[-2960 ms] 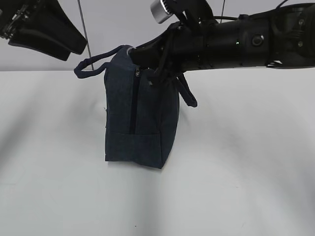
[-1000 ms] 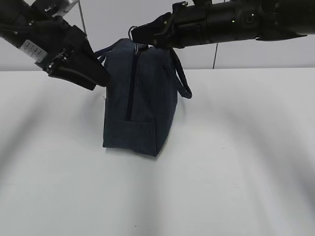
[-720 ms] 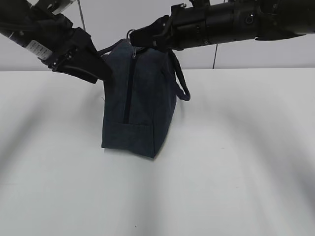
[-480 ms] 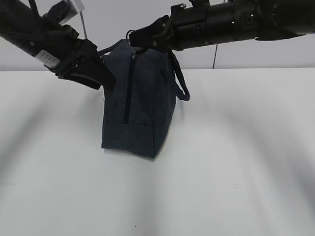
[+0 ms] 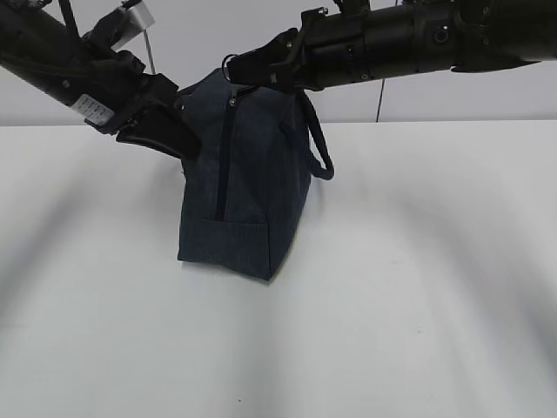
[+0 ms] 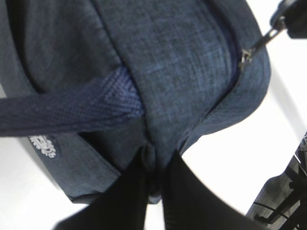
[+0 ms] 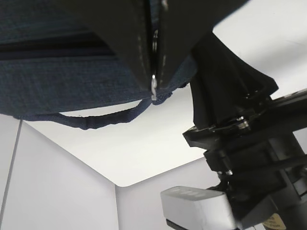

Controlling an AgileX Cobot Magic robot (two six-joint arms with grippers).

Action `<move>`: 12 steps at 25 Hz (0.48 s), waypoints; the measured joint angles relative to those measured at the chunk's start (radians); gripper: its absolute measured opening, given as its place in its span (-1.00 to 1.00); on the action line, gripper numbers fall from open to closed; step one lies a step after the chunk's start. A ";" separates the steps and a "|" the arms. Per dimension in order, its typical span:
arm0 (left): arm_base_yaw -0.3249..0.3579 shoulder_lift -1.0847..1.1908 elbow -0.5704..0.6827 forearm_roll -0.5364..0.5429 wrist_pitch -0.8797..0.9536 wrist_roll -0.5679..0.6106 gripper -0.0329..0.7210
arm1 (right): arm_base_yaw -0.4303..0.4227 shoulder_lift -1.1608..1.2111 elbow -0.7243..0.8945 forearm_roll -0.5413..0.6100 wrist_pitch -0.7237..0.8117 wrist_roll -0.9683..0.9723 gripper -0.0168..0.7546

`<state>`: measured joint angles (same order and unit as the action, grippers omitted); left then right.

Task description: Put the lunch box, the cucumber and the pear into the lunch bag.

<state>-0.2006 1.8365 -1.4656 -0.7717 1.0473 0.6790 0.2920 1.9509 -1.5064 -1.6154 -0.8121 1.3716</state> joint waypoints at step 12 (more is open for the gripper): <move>-0.001 0.001 0.000 0.000 0.121 -0.035 -0.89 | 0.000 -0.002 0.000 -0.017 -0.056 0.060 -1.00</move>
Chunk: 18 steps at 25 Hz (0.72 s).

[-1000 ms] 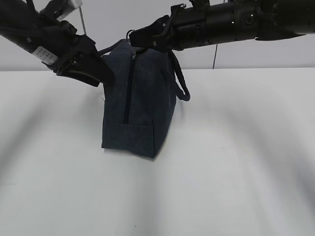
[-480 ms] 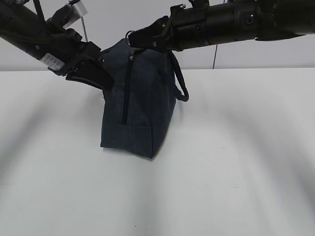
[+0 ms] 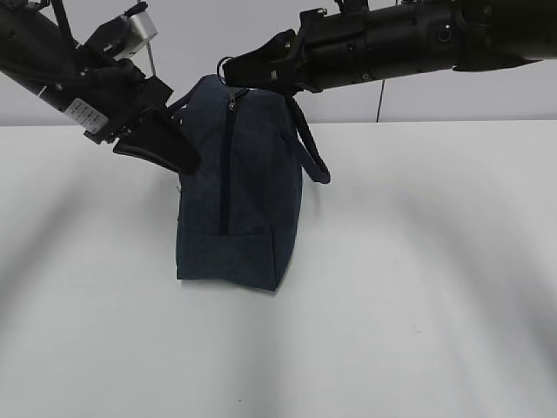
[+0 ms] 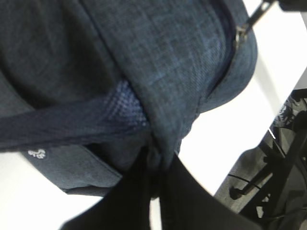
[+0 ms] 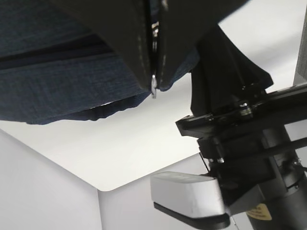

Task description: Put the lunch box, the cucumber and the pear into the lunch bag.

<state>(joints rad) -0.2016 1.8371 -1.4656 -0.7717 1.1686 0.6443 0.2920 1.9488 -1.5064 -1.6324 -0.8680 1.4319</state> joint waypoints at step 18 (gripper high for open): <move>-0.060 0.000 0.000 0.051 0.008 -0.036 -0.89 | -0.001 -0.006 -0.064 -0.108 0.031 0.079 -1.00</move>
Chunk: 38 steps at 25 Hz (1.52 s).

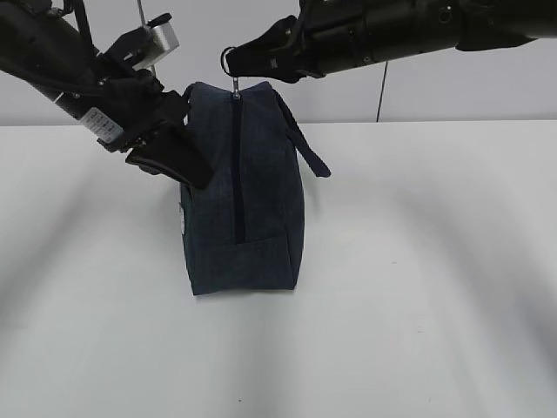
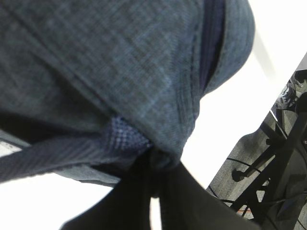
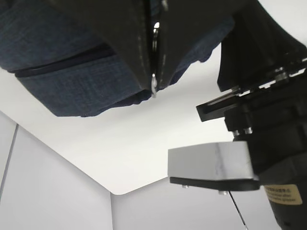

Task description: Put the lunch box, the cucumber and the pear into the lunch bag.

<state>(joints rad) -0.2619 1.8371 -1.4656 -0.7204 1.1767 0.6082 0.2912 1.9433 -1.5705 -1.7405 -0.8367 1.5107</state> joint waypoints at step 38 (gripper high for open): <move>-0.005 -0.048 -0.001 0.276 0.002 -0.118 -0.89 | -0.044 0.472 -0.618 0.024 0.003 0.252 -1.00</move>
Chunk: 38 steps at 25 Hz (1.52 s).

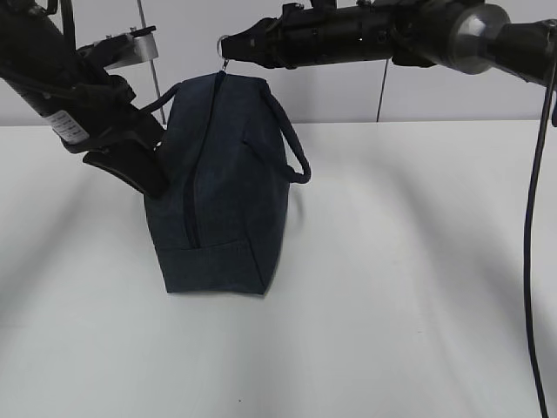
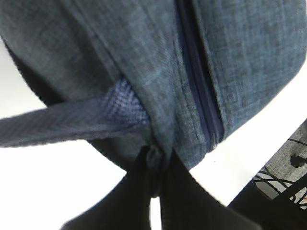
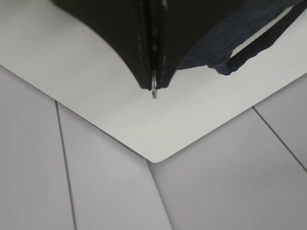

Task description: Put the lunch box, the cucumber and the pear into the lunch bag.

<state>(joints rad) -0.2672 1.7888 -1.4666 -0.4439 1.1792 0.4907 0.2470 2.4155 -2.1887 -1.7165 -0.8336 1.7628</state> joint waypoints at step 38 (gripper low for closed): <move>-0.001 -0.004 -0.078 0.009 0.044 -0.060 -0.70 | -0.029 0.155 -0.019 0.090 0.115 0.409 -1.00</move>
<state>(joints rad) -0.2683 1.7851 -1.5449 -0.4346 1.2229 0.4307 0.2178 2.5702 -2.2072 -1.6261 -0.7182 2.1723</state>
